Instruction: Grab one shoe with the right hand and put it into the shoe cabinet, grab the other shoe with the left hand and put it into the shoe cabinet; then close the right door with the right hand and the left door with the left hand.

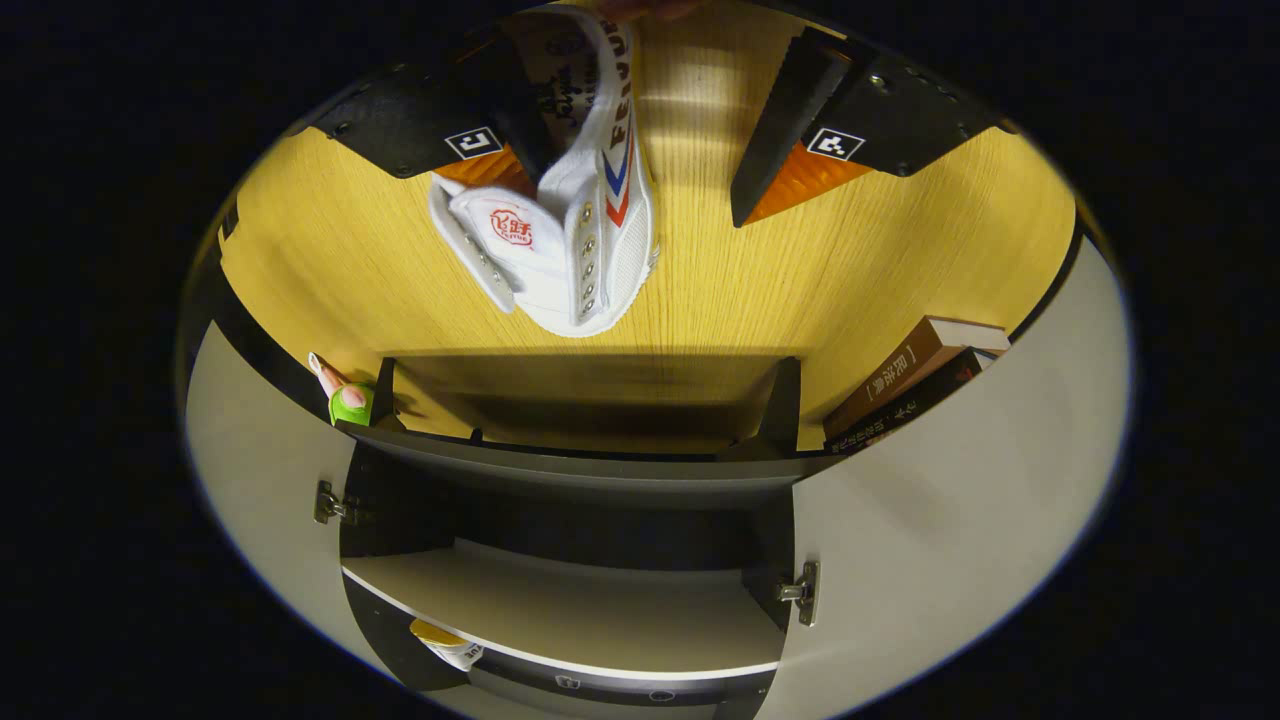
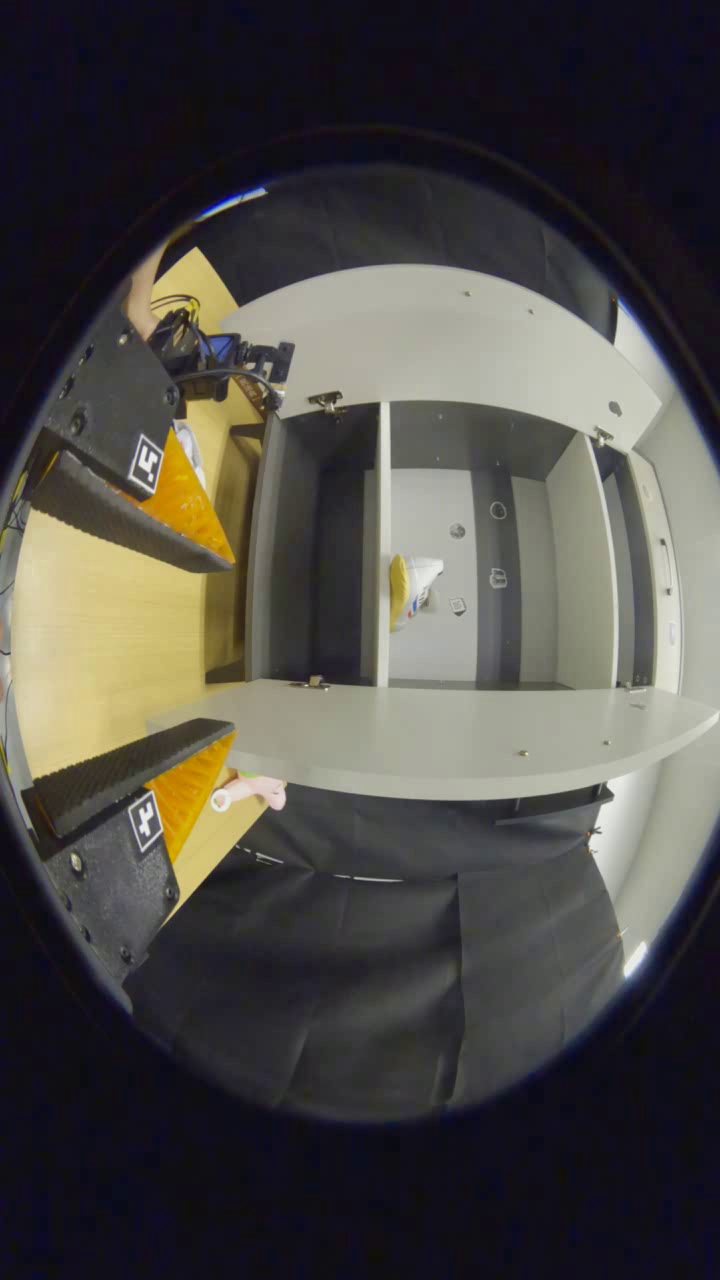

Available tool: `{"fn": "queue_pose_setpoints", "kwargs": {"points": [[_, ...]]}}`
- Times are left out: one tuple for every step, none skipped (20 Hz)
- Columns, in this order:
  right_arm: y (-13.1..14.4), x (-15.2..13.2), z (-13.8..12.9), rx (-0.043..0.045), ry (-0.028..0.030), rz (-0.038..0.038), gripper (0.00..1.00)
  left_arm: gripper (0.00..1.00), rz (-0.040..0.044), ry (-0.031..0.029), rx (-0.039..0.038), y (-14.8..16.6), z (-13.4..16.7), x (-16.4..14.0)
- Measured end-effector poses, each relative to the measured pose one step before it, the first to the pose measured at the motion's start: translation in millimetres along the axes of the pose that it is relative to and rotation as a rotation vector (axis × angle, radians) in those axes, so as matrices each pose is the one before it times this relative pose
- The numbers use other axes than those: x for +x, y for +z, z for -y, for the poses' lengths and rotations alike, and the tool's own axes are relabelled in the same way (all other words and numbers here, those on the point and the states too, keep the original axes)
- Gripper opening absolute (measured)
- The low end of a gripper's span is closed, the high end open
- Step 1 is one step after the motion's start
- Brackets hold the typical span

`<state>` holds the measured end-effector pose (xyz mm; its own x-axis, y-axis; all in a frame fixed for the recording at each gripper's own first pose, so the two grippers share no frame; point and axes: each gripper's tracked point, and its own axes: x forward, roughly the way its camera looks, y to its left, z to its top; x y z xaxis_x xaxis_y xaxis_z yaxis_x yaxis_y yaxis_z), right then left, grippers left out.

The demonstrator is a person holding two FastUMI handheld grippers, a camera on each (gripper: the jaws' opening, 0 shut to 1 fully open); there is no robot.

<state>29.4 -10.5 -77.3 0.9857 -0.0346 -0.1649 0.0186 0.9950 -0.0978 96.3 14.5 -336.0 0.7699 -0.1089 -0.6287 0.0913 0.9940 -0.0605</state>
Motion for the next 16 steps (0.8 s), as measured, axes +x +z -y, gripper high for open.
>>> {"fn": "queue_pose_setpoints", "kwargs": {"points": [[-0.83, 0.80, -0.59, -0.00105, 0.00160, -0.00256, 0.93, 0.95, -0.00092, -0.00480, -0.00369, 0.38, -0.12, 0.56], [-0.31, 1.33, -0.35, -0.00024, 0.00069, -0.00313, 0.92, 0.95, 0.00348, -0.00484, 0.00158, 1.27, -0.20, 2.46], [-0.59, 1.51, -0.72, 0.00023, 0.00016, -0.00154, 0.92, 0.95, 0.00395, -0.00912, 0.00287, 1.21, 1.34, 1.72], [-0.64, 1.00, -0.84, 0.00017, 0.00122, -0.00238, 0.92, 0.95, 0.00528, 0.00229, 0.00367, 2.18, -0.27, 1.71], [-0.42, 0.47, -0.49, 0.00123, 0.00075, -0.00188, 0.93, 0.92, 0.01277, 0.02244, 0.01085, 3.03, -5.10, 2.22], [0.15, 0.18, -0.88, -0.00023, 0.00197, -0.00209, 0.93, 0.92, 0.00887, 0.01245, 0.00349, 2.32, -1.68, 1.43], [-0.72, 0.87, -0.74, -0.00196, -0.00022, -0.00253, 0.93, 0.84, 0.01070, -0.00290, -0.00744, 1.50, 1.77, 2.08], [0.69, 0.59, -0.48, -0.00236, -0.00054, 0.00110, 0.93, 0.81, 0.00487, -0.01870, -0.00594, 1.19, 6.01, 0.16], [-0.07, 0.17, 0.05, -0.00231, -0.00134, -0.00022, 0.93, 0.66, 0.00010, -0.01481, 0.00416, -0.72, 5.40, 2.05], [0.78, -0.18, 0.13, -0.00086, -0.00152, 0.00089, 0.92, 0.61, -0.00012, 0.01357, 0.02186, 0.20, 0.15, -4.00], [0.27, -0.25, 0.50, 0.00053, -0.00136, 0.00240, 0.93, 0.34, 0.02451, 0.03063, 0.03828, 4.77, -4.83, -0.14], [0.15, 0.23, 0.13, 0.00013, -0.00070, -0.00120, 0.93, 0.22, -0.02781, 0.01553, 0.00746, -5.57, -1.74, 5.23], [-1.38, -0.54, 0.06, 0.00118, 0.00206, -0.00142, 0.93, 0.00, 0.00942, 0.00297, -0.00357, 2.47, 2.33, 3.28], [-0.11, 0.03, -0.74, 0.00114, 0.00195, -0.00044, 0.93, 0.04, -0.02244, 0.00097, -0.02021, -1.67, -2.80, -5.98], [-0.92, 1.05, -0.59, -0.00191, 0.00198, -0.00174, 0.93, 0.01, -0.01438, 0.00379, -0.02757, -0.96, 1.44, -7.64], [0.14, 0.59, -0.79, -0.00257, 0.00175, -0.00019, 0.93, 0.02, 0.00979, 0.02476, -0.01269, 4.39, -1.19, -12.79]]}}
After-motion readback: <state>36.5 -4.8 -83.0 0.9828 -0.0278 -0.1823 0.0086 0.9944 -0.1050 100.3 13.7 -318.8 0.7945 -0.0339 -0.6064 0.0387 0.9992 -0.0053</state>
